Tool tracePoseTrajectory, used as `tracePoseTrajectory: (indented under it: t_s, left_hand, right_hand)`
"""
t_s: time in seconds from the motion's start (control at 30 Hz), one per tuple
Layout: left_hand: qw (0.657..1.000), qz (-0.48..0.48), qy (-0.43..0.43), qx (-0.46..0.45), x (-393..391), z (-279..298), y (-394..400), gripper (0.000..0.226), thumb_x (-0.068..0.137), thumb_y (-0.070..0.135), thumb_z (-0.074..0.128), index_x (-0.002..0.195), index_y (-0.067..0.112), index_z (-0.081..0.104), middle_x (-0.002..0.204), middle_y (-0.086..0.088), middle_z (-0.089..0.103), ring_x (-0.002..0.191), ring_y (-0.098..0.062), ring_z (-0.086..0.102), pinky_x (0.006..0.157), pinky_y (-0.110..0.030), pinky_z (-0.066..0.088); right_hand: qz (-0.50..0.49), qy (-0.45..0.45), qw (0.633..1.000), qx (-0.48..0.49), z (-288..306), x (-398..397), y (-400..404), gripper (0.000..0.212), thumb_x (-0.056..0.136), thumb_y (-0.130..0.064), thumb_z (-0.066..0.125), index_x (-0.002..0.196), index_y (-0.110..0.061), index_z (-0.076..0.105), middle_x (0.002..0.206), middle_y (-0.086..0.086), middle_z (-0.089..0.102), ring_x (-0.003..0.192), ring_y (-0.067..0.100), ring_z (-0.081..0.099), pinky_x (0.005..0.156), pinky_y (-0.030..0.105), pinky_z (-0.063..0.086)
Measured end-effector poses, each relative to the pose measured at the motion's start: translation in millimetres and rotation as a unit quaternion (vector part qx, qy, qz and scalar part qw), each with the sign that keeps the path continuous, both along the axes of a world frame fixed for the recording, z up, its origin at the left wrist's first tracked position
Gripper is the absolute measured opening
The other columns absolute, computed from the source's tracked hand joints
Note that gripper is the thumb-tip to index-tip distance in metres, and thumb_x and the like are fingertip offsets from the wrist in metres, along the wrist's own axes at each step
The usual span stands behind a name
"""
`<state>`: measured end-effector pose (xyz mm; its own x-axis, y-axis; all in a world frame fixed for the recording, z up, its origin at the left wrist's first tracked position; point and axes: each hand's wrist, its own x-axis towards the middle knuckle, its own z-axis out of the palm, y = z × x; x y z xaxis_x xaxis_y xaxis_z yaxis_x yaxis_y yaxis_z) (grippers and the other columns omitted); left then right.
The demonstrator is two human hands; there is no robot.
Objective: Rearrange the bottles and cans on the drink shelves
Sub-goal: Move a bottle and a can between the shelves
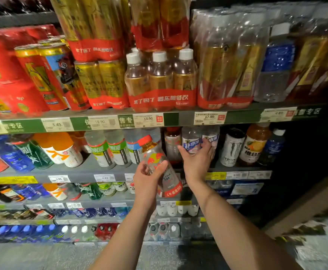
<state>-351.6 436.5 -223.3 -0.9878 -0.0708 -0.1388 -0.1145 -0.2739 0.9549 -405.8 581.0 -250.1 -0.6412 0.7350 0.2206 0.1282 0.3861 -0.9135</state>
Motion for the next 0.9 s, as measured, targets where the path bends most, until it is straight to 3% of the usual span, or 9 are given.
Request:
tracePoseTrajectory:
  t_s: [0.13, 0.3, 0.43, 0.57, 0.67, 0.8, 0.9]
  left_hand:
    - [1.0, -0.021, 0.009, -0.008, -7.7, -4.0, -24.2, 0.052, 0.071, 0.024, 0.084, 0.114, 0.004, 0.065, 0.108, -0.014, 0.075, 0.092, -0.018, 0.071, 0.078, -0.029, 0.057]
    - [0.998, -0.061, 0.013, -0.024, -17.0, -18.8, -44.6, 0.03, 0.078, 0.011, 0.082, 0.105, 0.012, 0.068, 0.096, -0.005, 0.077, 0.089, -0.016, 0.072, 0.077, -0.028, 0.058]
    - [0.994, -0.092, 0.025, -0.048, -20.9, -26.9, -53.5, 0.03, 0.079, 0.013, 0.083, 0.102, 0.009, 0.065, 0.086, 0.004, 0.075, 0.085, -0.008, 0.071, 0.074, -0.02, 0.055]
    - [0.992, -0.1, 0.041, -0.06, -21.8, -32.8, -54.7, 0.047, 0.074, 0.013, 0.088, 0.111, 0.002, 0.061, 0.079, 0.012, 0.068, 0.078, -0.003, 0.066, 0.078, -0.025, 0.054]
    - [0.991, -0.102, 0.064, -0.051, -20.9, -30.7, -47.4, 0.041, 0.075, 0.004, 0.085, 0.109, 0.001, 0.062, 0.078, 0.014, 0.067, 0.073, 0.001, 0.063, 0.071, -0.015, 0.051]
    - [0.99, -0.101, 0.081, -0.051, -24.5, -24.4, -30.1, 0.031, 0.074, 0.005, 0.086, 0.097, 0.008, 0.065, 0.074, 0.012, 0.07, 0.069, -0.002, 0.063, 0.066, -0.016, 0.051]
    - [0.986, -0.103, 0.105, -0.081, -31.4, -21.4, -10.7, 0.03, 0.074, 0.012, 0.088, 0.09, 0.012, 0.062, 0.072, 0.012, 0.066, 0.068, -0.003, 0.058, 0.068, -0.019, 0.048]
  right_hand:
    - [-0.033, -0.005, 0.999, 0.025, -7.8, -9.8, -10.5, 0.09, 0.068, -0.046, 0.087, 0.138, -0.007, 0.045, 0.136, 0.016, 0.052, 0.129, 0.032, 0.046, 0.11, 0.048, 0.041]
    - [-0.068, 0.002, 0.995, 0.079, -17.1, -14.1, -12.0, 0.081, 0.068, -0.036, 0.089, 0.13, -0.004, 0.048, 0.119, 0.014, 0.058, 0.112, 0.029, 0.055, 0.098, 0.043, 0.049]
    - [-0.082, -0.054, 0.988, 0.116, -9.9, -21.7, -13.8, 0.075, 0.066, -0.031, 0.083, 0.126, 0.003, 0.051, 0.12, 0.019, 0.059, 0.117, 0.035, 0.053, 0.108, 0.038, 0.039]
    - [-0.074, -0.059, 0.982, 0.161, -4.7, -11.9, -16.6, 0.078, 0.061, -0.024, 0.082, 0.127, 0.005, 0.052, 0.121, 0.023, 0.059, 0.114, 0.042, 0.053, 0.104, 0.048, 0.045]
    - [-0.064, -0.037, 0.99, 0.119, -2.2, 4.4, -13.9, 0.073, 0.066, -0.031, 0.078, 0.126, 0.004, 0.053, 0.118, 0.019, 0.059, 0.113, 0.036, 0.051, 0.102, 0.043, 0.046]
    - [-0.082, 0.017, 0.996, 0.013, 8.4, 36.0, -11.5, 0.071, 0.065, -0.041, 0.08, 0.119, -0.005, 0.051, 0.115, 0.011, 0.054, 0.103, 0.029, 0.055, 0.089, 0.041, 0.05]
    - [-0.089, 0.056, 0.994, -0.014, 10.6, 61.3, 0.4, 0.066, 0.067, -0.036, 0.083, 0.119, -0.018, 0.047, 0.114, 0.005, 0.055, 0.1, 0.025, 0.058, 0.086, 0.045, 0.054]
